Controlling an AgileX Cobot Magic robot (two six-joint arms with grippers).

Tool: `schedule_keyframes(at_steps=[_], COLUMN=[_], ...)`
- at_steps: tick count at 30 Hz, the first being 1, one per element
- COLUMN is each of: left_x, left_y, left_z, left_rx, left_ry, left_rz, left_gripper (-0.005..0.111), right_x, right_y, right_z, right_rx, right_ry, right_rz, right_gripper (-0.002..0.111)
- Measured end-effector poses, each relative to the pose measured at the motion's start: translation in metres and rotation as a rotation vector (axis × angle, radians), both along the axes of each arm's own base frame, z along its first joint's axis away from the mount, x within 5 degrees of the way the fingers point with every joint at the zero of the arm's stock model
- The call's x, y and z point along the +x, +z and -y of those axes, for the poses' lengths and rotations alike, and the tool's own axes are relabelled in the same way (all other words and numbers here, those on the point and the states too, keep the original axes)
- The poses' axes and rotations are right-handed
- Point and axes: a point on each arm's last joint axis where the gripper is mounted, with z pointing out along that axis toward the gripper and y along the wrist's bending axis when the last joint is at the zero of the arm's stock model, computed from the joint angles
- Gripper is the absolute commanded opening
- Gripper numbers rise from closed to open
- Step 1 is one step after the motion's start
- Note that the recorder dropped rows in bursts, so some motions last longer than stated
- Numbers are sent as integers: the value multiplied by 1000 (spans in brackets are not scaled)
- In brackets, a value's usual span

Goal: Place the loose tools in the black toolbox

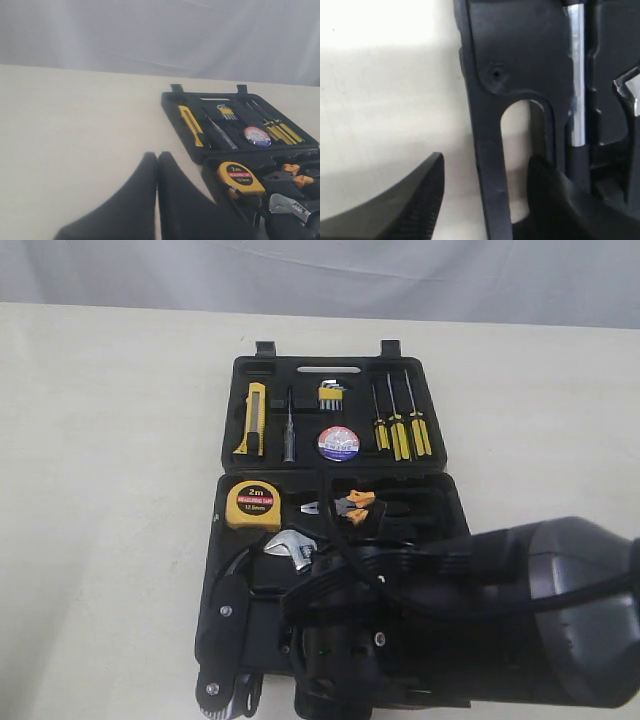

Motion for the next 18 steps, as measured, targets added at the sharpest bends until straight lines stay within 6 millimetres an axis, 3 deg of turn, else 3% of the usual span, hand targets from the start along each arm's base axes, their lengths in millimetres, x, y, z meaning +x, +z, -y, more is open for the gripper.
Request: schedule_keyframes(at_steps=[5,15,16,18], left_x=[0,0,0,0], left_y=[0,0,0,0], left_z=[0,0,0,0], left_rx=[0,0,0,0], left_ry=[0,0,0,0], left_rz=[0,0,0,0], left_gripper=[0,0,0,0], right_x=[0,8,9,12], right_y=[-1,-36,-37,-37], right_z=[-3,-9,-10,-10], right_rx=[27,-72,-75,-75], right_ry=[3,23,20,8], right_rz=[-1,3,21,58], right_gripper=[49,48,47,27])
